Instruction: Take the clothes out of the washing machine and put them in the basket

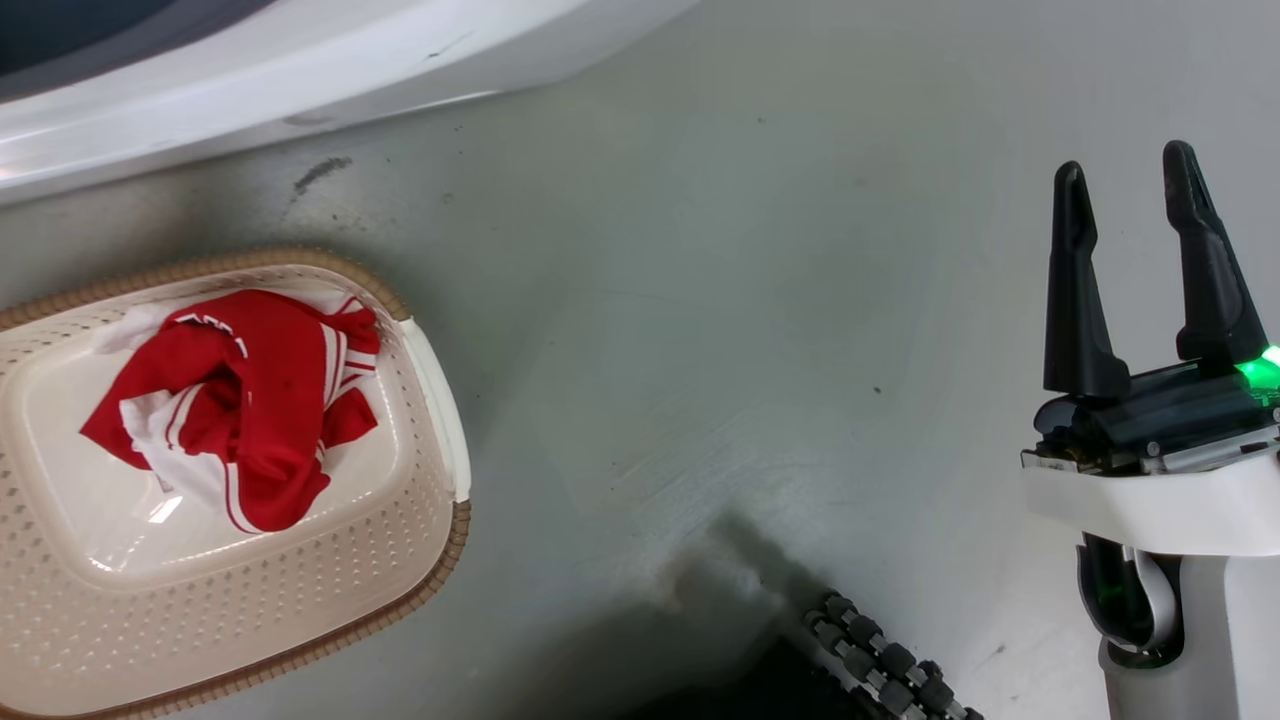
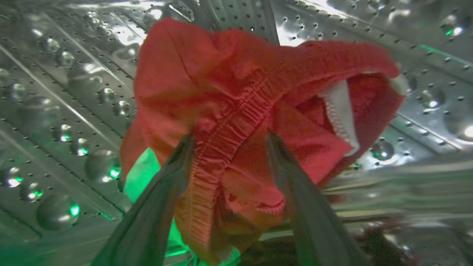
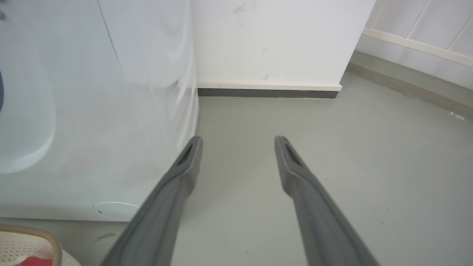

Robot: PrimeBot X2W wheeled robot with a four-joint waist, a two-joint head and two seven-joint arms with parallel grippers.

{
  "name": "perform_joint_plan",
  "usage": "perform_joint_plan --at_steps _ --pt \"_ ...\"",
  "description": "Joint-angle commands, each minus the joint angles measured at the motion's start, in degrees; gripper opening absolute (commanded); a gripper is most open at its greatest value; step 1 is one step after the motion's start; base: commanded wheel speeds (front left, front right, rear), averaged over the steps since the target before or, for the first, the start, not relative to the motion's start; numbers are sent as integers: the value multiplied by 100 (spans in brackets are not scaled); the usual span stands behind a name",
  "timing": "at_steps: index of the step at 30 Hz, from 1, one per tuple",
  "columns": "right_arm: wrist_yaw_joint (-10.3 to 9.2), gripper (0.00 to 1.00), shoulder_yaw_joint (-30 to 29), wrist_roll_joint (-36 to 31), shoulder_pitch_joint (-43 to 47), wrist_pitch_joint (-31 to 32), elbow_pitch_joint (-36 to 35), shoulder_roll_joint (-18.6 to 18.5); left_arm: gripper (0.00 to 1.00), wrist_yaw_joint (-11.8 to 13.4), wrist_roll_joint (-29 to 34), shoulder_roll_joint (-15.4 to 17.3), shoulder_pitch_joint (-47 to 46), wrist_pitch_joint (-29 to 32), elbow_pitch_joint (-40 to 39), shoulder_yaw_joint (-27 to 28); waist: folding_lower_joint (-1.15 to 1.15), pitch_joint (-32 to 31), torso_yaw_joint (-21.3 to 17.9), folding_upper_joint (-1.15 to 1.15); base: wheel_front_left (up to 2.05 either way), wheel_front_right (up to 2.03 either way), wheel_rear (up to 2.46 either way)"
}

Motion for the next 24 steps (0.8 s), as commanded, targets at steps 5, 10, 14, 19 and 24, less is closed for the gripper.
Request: perform_joint_plan --at_steps 5,10,14,19,24 --pt "-4 100 32 51 -54 -14 -57 11 100 18 70 32 -139 154 77 -135 -1 97 -60 0 0 0 0" --pt "-4 100 17 68 -66 -14 -47 11 100 59 26 18 -79 199 153 -182 -1 128 -67 0 0 0 0" --pt "-4 100 -5 76 -98 -14 -46 11 44 70 8 34 -51 209 194 -219 -1 154 -59 0 0 0 0" --pt "-4 100 -4 81 -109 -14 -37 11 0 65 -31 63 -41 48 169 -264 -1 167 -43 0 0 0 0" --pt "-4 100 -35 29 -112 -14 -3 11 0 56 -96 57 -19 -246 103 -276 -1 72 12 0 0 0 0"
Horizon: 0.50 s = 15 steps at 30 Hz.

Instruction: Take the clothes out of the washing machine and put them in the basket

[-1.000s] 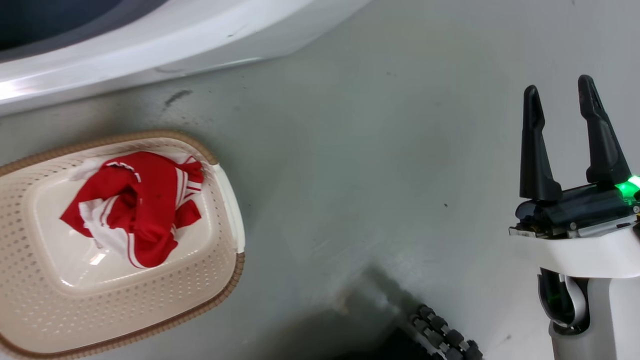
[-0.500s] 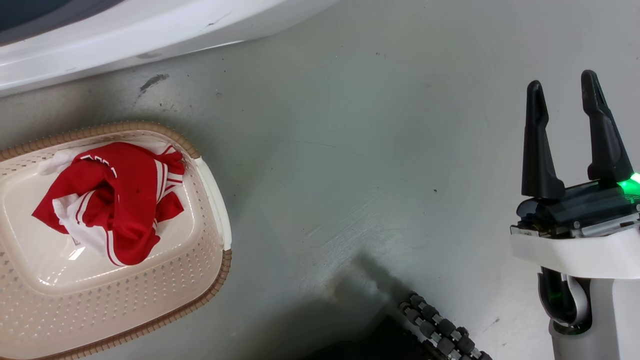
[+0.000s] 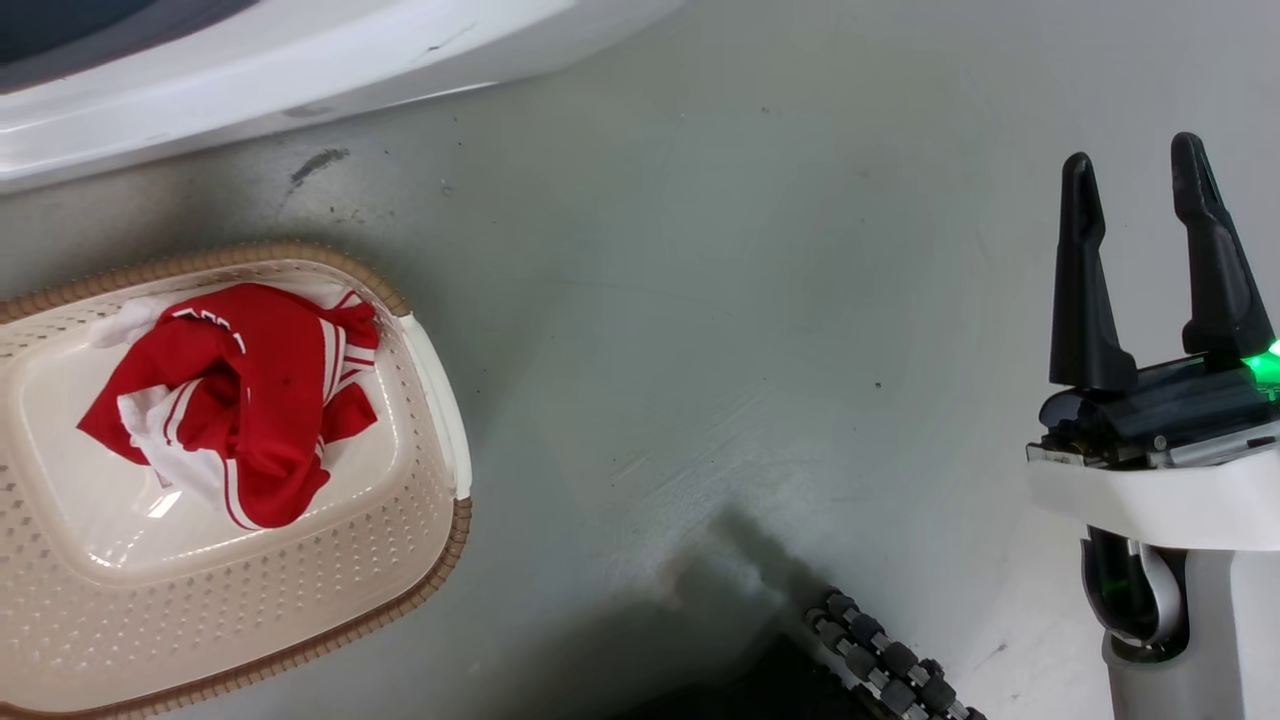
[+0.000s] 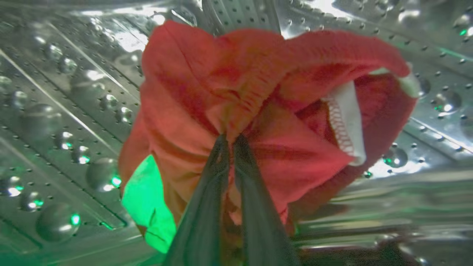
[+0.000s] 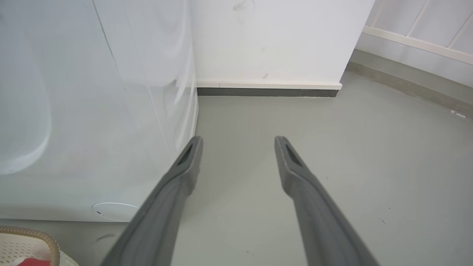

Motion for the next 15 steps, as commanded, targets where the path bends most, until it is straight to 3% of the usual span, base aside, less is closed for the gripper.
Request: perform_joint_plan --at_steps 1,15 --pt "-4 100 -33 -45 -59 -14 7 11 0 3 -9 0 123 -99 -2 -17 0 -65 44 0 0 0 0" --pt "-4 100 -99 -444 185 -14 231 9 0 -84 -576 -493 1204 -1767 40 48 0 -1216 682 0 0 0 0"
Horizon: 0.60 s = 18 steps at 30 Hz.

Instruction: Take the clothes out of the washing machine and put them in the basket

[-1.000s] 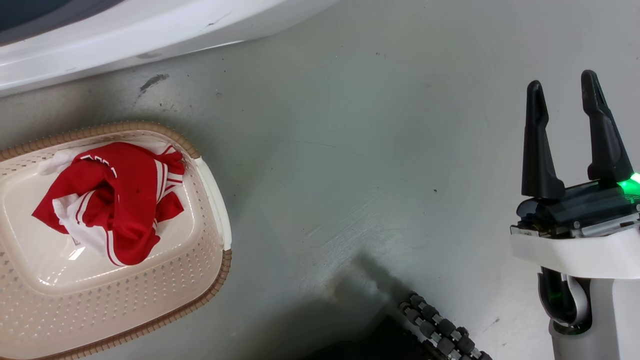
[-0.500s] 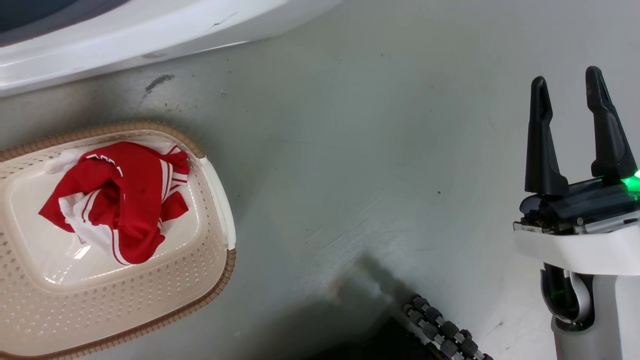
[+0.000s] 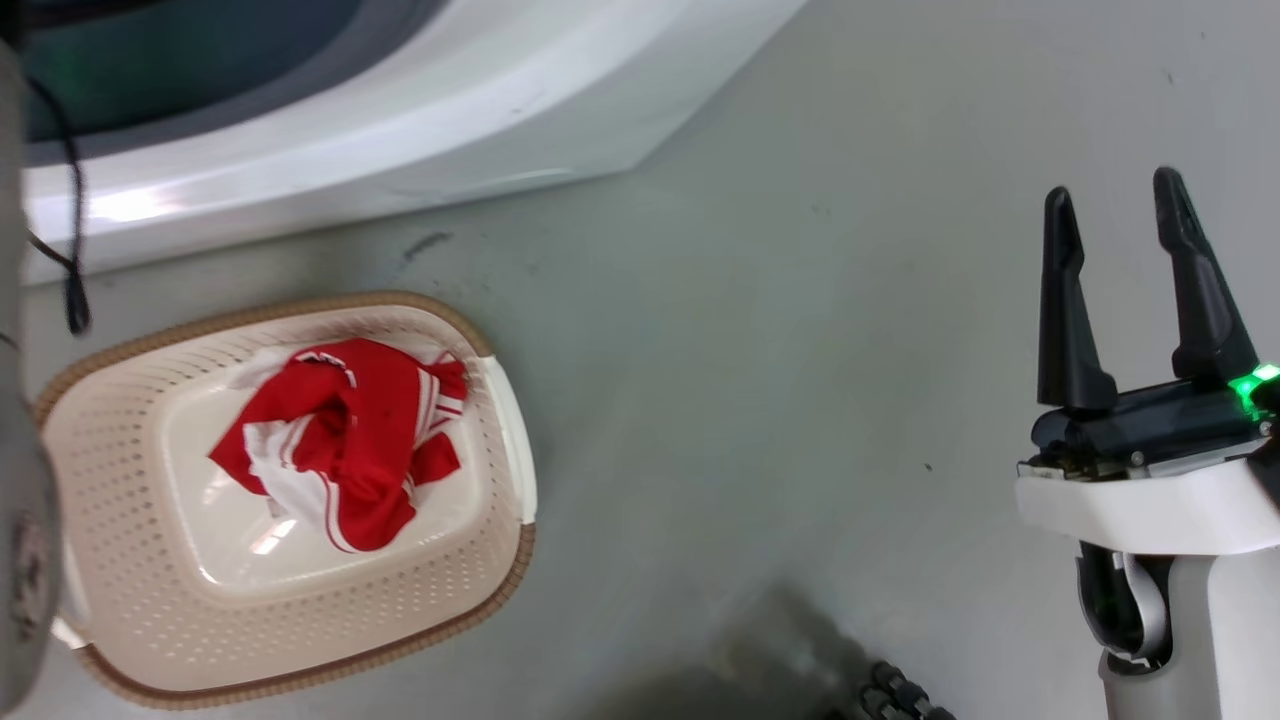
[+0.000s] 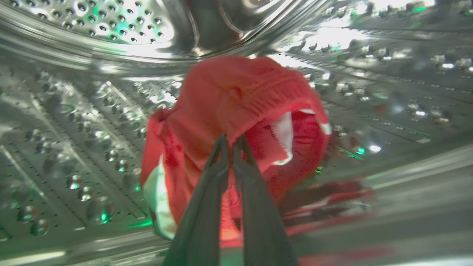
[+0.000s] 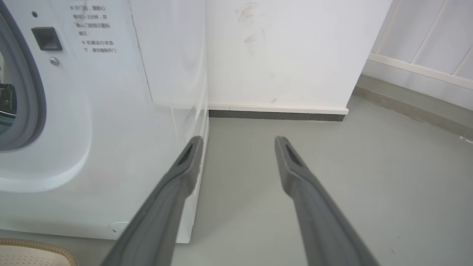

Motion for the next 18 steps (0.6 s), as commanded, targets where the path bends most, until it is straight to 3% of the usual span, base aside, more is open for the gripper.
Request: perform_joint_plan --at_steps 1,12,18 --pt "-4 100 -1 -71 81 -14 26 5 0 -14 -41 -64 206 -150 16 -35 0 -359 261 0 0 0 0" --pt "-4 100 -63 -446 501 -14 218 2 0 -17 -753 -533 1718 -1451 -375 -550 0 -1383 776 0 0 0 0" --pt "-4 100 -63 -616 831 -14 301 3 0 -17 -1093 -567 2695 -1993 -947 -888 0 -2014 1067 0 0 0 0"
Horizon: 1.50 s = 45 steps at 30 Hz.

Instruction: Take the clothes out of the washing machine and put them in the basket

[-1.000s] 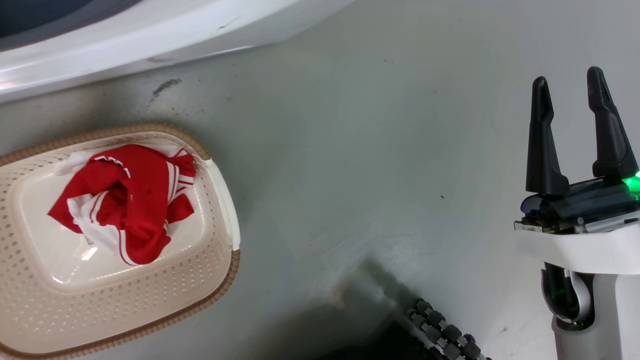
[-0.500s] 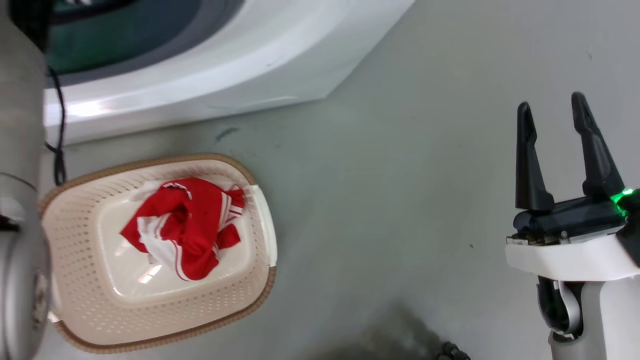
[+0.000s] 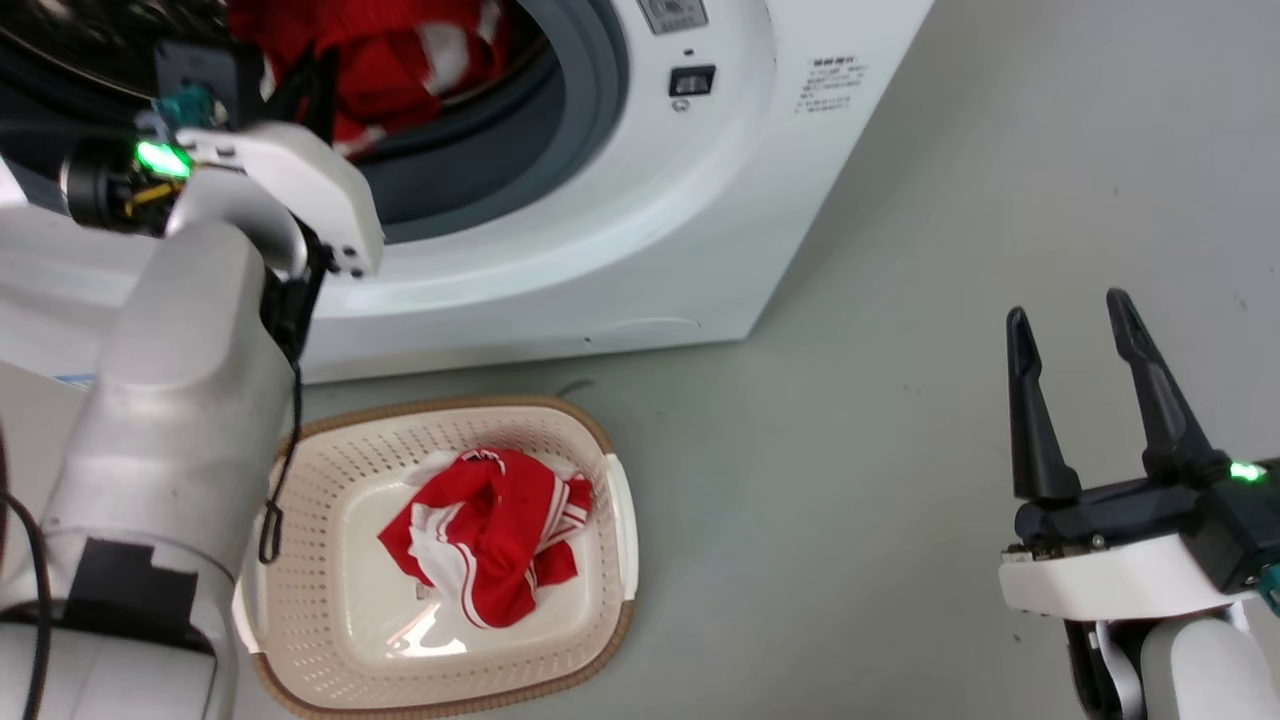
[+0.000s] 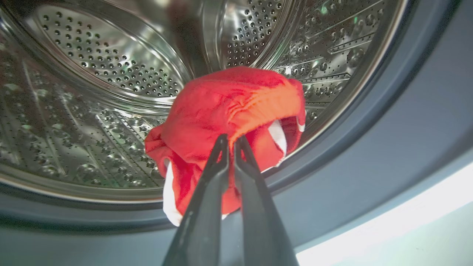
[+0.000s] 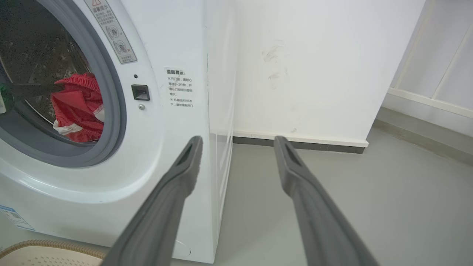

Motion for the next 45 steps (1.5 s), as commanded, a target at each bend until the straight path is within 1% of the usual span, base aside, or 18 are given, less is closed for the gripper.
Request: perform_joint_plan --at_steps 1,6,13,16,21,22,28,32,36,39,42,45 --pt "-4 100 -3 -37 102 -12 28 -1 0 1 -51 0 213 -74 -156 -33 1 -305 199 0 0 0 0" --pt "-4 100 -6 -89 280 -12 57 -1 0 3 -94 76 818 -145 -797 -61 1 -636 335 0 0 0 0" --pt "-4 100 10 -150 529 -12 118 -1 0 206 -57 218 1671 -167 -2156 -66 1 -1087 488 0 0 0 0" --pt "-4 100 10 -149 641 -12 138 -1 0 347 -53 331 2063 -70 -2869 -79 1 -1271 533 0 0 0 0" --pt "-4 100 23 -153 795 -12 164 -1 0 613 -61 562 2727 305 -4231 -68 1 -1495 586 0 0 0 0" --pt "-4 100 23 -153 795 -12 164 -1 0 613 -61 562 2727 305 -4231 -68 1 -1495 586 0 0 0 0" --pt "-4 100 26 -155 902 -12 167 -1 0 971 -50 896 3405 810 -5872 22 1 -1657 626 0 0 0 0" --pt "-4 100 19 -145 941 -12 163 0 0 1167 -60 1066 3777 1091 -6709 101 1 -1680 656 0 0 0 0" --pt "-4 100 27 -142 916 -12 144 0 0 1331 -140 1162 4223 1272 -7326 144 1 -1613 687 0 0 0 0" --pt "-4 100 30 -145 843 -12 125 0 0 1402 -173 1175 4478 1308 -7535 120 1 -1515 698 0 0 0 0" --pt "-4 100 20 -164 779 -12 115 0 0 1419 -250 1137 4751 1323 -7602 35 1 -1401 719 0 0 0 0" --pt "-4 100 16 -189 706 -12 93 0 0 1395 -326 1076 5002 1298 -7496 -73 1 -1260 736 0 0 0 0"
